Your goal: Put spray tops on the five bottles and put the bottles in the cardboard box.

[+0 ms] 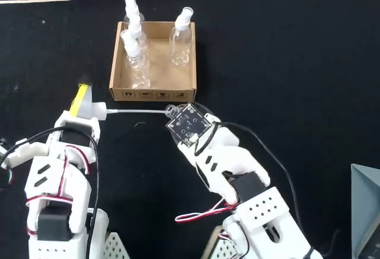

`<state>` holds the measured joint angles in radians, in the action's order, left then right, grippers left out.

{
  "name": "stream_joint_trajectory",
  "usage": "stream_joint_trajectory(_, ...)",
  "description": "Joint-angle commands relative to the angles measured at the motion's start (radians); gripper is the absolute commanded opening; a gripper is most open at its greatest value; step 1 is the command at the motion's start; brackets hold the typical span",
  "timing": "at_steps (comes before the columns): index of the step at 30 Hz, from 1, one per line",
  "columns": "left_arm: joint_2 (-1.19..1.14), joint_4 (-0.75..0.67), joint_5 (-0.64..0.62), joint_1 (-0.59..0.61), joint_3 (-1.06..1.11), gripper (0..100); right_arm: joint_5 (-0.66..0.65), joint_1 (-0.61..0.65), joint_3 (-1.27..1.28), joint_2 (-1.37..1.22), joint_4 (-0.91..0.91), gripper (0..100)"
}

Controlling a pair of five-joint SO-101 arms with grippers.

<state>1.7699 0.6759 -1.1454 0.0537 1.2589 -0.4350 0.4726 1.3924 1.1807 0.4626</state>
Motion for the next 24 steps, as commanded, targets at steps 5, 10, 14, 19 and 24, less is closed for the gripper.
stream_joint_trajectory(5,0.015,0.025,0.003,0.010,-0.096,3,-0.008,0.021,-0.002,0.030,-0.029,1.2)
stream_joint_trajectory(10,0.015,0.031,0.003,0.010,-0.116,3,-0.008,0.021,0.005,0.030,-0.031,1.2)
stream_joint_trajectory(14,0.015,0.032,0.003,0.005,-0.113,3,-0.008,0.021,0.005,0.030,-0.031,1.2)
stream_joint_trajectory(19,0.015,0.032,0.003,0.001,-0.116,3,-0.006,0.021,0.016,0.028,-0.057,1.2)
stream_joint_trajectory(24,0.015,0.032,0.003,-0.001,-0.113,3,-0.006,0.021,0.045,0.028,-0.110,1.2)
